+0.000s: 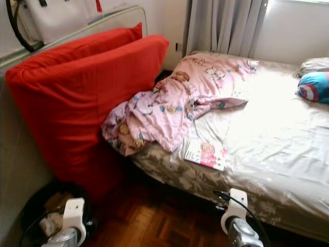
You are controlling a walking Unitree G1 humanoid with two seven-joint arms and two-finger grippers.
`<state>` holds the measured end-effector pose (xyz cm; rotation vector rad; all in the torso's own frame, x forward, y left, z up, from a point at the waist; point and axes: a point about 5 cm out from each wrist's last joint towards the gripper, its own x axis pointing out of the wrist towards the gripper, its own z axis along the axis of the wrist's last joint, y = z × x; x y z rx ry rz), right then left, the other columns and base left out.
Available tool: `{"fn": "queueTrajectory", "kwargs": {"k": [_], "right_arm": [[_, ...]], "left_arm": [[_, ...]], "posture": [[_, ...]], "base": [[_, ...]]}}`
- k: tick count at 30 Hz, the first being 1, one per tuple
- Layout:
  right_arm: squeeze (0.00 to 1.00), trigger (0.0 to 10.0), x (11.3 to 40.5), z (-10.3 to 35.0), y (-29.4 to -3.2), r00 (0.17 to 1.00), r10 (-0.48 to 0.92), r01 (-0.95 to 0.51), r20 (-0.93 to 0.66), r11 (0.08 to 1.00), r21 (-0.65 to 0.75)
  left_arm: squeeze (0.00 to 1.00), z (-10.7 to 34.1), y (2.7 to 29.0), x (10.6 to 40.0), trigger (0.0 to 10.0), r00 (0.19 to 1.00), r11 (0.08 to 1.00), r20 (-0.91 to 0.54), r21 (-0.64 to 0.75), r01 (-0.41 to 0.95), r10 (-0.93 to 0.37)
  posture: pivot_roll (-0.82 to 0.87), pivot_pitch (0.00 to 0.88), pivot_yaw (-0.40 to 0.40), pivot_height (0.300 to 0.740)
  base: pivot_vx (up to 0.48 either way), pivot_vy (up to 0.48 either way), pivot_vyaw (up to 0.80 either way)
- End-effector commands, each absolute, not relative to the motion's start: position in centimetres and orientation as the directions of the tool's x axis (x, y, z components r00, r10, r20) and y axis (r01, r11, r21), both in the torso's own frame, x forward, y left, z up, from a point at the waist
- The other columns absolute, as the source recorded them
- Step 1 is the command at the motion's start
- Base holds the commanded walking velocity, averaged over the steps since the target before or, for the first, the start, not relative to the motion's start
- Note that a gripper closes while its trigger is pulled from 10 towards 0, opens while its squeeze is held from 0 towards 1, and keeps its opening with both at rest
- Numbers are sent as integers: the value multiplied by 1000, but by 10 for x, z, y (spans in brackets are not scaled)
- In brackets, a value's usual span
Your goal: Clean up the room
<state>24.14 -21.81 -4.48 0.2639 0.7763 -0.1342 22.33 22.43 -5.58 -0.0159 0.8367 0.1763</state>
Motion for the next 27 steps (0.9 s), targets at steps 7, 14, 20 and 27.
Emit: {"fn": "queueTrajectory", "kwargs": {"k": [7, 14, 20, 27], "right_arm": [[0, 10000, 240, -45, -222, 706, -38, 221, -707, 960, 169], [0, 10000, 240, -45, -222, 712, -42, 229, -701, 958, 175], [0, 10000, 240, -45, -222, 717, -39, 227, -696, 957, 179], [0, 10000, 241, -44, -221, 730, -34, 218, -683, 958, 185]], "left_arm": [[0, -54, 221, 228, 10000, 661, 986, -737, 46, -161, 142], [0, -54, 222, 227, 10000, 661, 986, -737, 45, -161, 142], [0, -54, 222, 228, 10000, 661, 986, -737, 45, -161, 142], [0, -54, 222, 227, 10000, 662, 985, -736, 38, -168, 142]], "posture": [[-104, 0, 20, 740], [-104, 0, 20, 740], [-105, 0, 22, 740], [-104, 0, 21, 740]], "base": [[302, 0, -450], [302, 0, 0], [304, 0, 0], [301, 0, 0]]}}
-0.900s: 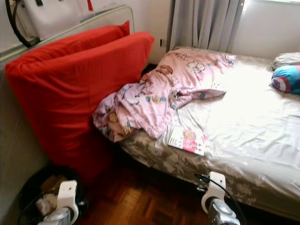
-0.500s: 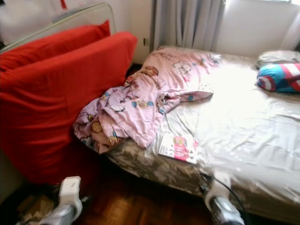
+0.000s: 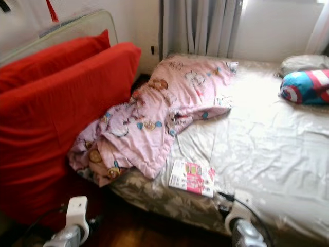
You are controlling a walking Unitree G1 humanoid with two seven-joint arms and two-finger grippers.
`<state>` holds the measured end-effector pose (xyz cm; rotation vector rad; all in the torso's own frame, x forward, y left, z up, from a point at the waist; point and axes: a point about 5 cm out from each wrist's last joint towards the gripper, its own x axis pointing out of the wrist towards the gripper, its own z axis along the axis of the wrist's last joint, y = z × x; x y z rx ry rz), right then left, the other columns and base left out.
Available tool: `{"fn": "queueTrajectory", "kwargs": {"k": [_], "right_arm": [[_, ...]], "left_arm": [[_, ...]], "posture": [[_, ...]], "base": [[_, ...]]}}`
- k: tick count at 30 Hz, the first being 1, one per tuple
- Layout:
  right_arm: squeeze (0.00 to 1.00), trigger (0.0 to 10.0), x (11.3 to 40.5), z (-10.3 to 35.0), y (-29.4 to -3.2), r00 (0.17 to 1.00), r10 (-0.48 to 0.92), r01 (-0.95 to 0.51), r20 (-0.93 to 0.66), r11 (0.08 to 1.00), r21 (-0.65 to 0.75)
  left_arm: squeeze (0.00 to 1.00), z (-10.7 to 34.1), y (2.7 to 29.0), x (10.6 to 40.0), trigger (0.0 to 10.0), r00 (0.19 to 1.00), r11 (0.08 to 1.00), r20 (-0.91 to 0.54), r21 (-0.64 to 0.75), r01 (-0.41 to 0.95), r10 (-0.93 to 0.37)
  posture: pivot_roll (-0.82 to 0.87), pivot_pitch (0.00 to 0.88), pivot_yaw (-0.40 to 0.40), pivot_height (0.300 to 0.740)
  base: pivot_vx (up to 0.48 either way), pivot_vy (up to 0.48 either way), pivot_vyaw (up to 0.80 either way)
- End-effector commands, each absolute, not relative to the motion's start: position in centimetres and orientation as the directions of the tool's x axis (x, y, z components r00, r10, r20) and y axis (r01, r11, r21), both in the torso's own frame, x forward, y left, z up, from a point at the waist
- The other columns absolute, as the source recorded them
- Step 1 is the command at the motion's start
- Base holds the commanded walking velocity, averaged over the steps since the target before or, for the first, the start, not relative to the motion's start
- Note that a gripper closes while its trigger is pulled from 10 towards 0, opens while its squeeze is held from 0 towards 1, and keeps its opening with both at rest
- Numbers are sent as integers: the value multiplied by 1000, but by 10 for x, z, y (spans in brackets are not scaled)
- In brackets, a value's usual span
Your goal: Clean up the room
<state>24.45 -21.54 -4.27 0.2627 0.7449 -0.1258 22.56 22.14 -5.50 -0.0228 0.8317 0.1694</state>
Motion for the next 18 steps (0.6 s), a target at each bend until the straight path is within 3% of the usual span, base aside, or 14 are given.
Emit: {"fn": "queueTrajectory", "kwargs": {"k": [1, 12, 18], "right_arm": [[0, 10000, 241, -44, -221, 730, -34, 218, -683, 958, 185], [0, 10000, 241, -43, -221, 745, -34, 216, -666, 957, 193], [0, 10000, 241, -42, -221, 756, -34, 210, -654, 958, 193]], "left_arm": [[0, -54, 222, 227, 10000, 662, 985, -736, 38, -168, 142], [0, -54, 221, 227, 10000, 671, 984, -729, 20, -176, 134], [0, -53, 222, 227, 10000, 687, 981, -713, 9, -191, 141]], "posture": [[-104, 0, 21, 740], [-109, 0, 27, 740], [-112, 0, 28, 740]], "base": [[300, 0, 0], [299, 0, 0], [0, 0, 0]]}}
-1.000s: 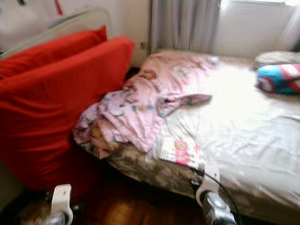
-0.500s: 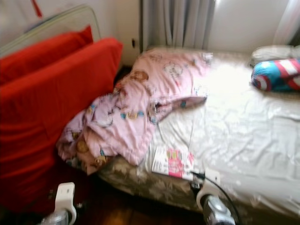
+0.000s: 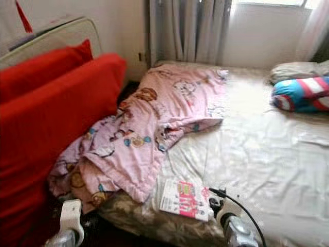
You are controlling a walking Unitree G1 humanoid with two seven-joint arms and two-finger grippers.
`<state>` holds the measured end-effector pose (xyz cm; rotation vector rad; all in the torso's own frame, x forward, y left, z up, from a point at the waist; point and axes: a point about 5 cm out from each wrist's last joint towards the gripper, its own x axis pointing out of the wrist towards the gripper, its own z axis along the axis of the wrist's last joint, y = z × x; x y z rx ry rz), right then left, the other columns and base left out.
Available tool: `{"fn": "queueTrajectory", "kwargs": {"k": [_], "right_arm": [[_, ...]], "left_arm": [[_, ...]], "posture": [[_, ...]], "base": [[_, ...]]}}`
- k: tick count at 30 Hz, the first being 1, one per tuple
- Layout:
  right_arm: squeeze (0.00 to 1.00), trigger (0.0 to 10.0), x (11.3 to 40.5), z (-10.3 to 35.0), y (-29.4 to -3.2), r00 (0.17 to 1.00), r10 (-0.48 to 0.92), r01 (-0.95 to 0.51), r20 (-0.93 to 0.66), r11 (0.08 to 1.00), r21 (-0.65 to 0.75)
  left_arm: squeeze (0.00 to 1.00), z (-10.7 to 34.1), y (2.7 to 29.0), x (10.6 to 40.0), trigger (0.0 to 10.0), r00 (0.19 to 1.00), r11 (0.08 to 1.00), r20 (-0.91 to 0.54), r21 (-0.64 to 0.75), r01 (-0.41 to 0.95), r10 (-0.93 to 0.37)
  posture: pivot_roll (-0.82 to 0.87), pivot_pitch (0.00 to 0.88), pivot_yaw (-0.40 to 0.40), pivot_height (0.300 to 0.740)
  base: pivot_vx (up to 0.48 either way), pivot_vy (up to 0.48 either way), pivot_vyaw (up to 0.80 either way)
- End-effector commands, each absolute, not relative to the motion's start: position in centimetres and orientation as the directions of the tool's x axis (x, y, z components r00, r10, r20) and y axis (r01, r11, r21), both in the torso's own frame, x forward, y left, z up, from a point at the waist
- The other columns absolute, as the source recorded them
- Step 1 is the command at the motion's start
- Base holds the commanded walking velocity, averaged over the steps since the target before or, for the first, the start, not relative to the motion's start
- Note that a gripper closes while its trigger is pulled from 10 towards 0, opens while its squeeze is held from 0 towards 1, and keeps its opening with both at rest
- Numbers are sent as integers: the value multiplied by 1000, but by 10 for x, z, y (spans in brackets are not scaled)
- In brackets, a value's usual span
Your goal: Clean up the room
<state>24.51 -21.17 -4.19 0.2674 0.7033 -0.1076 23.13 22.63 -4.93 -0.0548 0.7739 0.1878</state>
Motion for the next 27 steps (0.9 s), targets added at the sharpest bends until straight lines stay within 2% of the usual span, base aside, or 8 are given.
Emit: {"fn": "queueTrajectory", "kwargs": {"k": [1, 5, 15, 16, 17, 21, 24, 27], "right_arm": [[0, 10000, 241, -42, -221, 762, -38, 208, -646, 959, 190], [0, 10000, 241, -40, -222, 801, -51, 195, -596, 964, 179], [0, 10000, 240, -34, -226, 869, -86, 206, -487, 958, 199], [0, 10000, 238, -34, -226, 877, -90, 203, -471, 959, 196], [0, 10000, 238, -34, -226, 880, -91, 203, -467, 960, 194], [0, 10000, 235, -34, -226, 888, -108, 217, -447, 955, 200], [0, 10000, 281, 14, -225, 973, -114, 149, -203, 974, 168], [0, 10000, 283, 21, -225, 984, -108, 130, -143, 979, 154]], "left_arm": [[0, -53, 222, 227, 10000, 698, 979, -701, 2, -203, 147], [0, -50, 222, 227, 10000, 757, 967, -633, -54, -251, 161], [0, -46, 222, 226, 10000, 821, 960, -547, -102, -260, 164], [0, -21, 216, 255, 10000, 899, 970, -408, -102, -219, 160], [0, -12, 213, 265, 10000, 921, 973, -356, -104, -207, 157], [0, 8, 210, 281, 10000, 960, 982, -244, -96, -165, 137], [0, 18, 207, 288, 10000, 973, 983, -188, -100, -157, 136], [0, 22, 204, 290, 10000, 981, 986, -153, -100, -131, 115]], "posture": [[-111, 0, 29, 740], [-115, 0, 31, 740], [-104, 0, 22, 740], [-104, 0, 22, 740], [-104, 0, 22, 740], [-103, 0, 26, 740], [-135, 0, 46, 740], [-145, 0, 56, 740]], "base": [[0, 0, 0], [0, 0, 0], [0, 0, 0], [0, 0, 0], [0, 0, 0], [0, 0, 0], [0, 0, 0], [0, 0, 0]]}}
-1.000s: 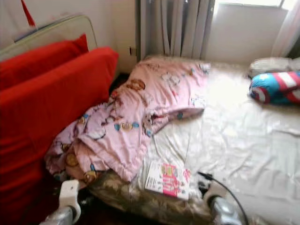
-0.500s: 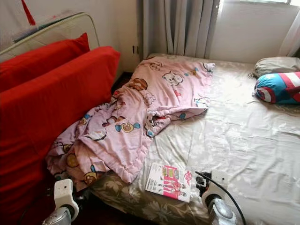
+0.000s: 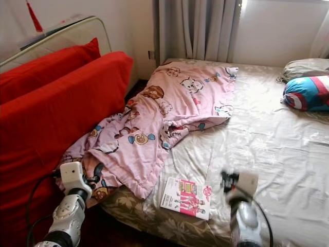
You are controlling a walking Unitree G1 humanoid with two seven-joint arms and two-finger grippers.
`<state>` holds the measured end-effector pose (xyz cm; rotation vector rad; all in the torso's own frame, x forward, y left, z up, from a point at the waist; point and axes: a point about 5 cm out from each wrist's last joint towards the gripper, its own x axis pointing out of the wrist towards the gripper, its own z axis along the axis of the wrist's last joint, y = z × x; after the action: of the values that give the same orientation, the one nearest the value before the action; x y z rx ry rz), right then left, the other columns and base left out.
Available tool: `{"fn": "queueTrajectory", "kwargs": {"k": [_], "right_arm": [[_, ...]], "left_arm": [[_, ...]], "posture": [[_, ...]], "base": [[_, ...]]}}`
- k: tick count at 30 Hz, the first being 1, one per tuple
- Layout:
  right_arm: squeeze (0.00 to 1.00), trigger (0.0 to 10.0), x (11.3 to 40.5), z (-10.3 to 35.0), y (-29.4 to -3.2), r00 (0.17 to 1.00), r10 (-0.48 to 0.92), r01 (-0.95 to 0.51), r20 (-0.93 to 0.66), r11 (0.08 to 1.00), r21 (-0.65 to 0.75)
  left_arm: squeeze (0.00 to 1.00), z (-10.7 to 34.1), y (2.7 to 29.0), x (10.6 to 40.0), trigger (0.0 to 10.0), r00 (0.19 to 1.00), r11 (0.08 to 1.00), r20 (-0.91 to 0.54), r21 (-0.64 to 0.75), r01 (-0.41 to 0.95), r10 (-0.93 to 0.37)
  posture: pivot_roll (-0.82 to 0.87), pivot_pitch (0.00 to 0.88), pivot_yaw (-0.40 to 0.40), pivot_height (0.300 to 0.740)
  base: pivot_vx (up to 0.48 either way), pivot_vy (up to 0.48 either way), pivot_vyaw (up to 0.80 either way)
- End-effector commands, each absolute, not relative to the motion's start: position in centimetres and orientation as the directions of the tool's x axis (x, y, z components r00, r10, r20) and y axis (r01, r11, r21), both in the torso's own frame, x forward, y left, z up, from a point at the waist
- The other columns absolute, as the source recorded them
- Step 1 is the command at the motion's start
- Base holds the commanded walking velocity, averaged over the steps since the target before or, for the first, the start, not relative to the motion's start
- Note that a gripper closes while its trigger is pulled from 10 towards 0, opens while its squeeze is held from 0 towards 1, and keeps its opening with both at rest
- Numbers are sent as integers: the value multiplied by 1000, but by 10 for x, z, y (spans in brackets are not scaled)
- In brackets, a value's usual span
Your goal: Clean up the room
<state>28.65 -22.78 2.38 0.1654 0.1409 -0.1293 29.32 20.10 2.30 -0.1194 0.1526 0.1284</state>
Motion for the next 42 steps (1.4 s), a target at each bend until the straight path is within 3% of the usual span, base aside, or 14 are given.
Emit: {"fn": "queueTrajectory", "kwargs": {"k": [1, 11, 16, 26, 39, 42], "right_arm": [[0, 10000, 279, 21, -225, 986, -113, 132, -125, 979, 155], [0, 10000, 253, 6, -217, 989, -75, 88, -126, 990, 107], [0, 10000, 243, 7, -225, 992, -56, 63, -115, 996, 59], [0, 10000, 247, 10, -214, 992, 22, -18, -123, 999, 31], [0, 10000, 248, 7, -217, 984, -25, 24, -175, 1000, -5], [0, 10000, 249, 7, -216, 984, -36, 37, -175, 999, 4]], "left_arm": [[0, 20, 203, 287, 10000, 984, 990, -150, -87, -113, 99], [0, -5, 213, 249, 10000, 976, 995, -205, -42, -88, 78], [0, -10, 214, 234, 10000, 976, 994, -198, -41, -101, 91], [0, -4, 207, 236, 10000, 985, 995, -154, -53, -85, 76], [0, 0, 201, 237, 10000, 989, 996, -141, -70, -62, 52], [0, 5, 206, 243, 10000, 989, 996, -136, -59, -63, 54]], "posture": [[-152, 0, 64, 740], [-182, 0, 80, 740], [-182, 0, 40, 740], [-117, 0, -13, 740], [-147, 0, 20, 740], [-142, 0, 26, 720]], "base": [[0, 0, 0], [0, 0, 0], [0, 0, 0], [0, 0, 0], [0, 0, 0], [0, 0, 0]]}}
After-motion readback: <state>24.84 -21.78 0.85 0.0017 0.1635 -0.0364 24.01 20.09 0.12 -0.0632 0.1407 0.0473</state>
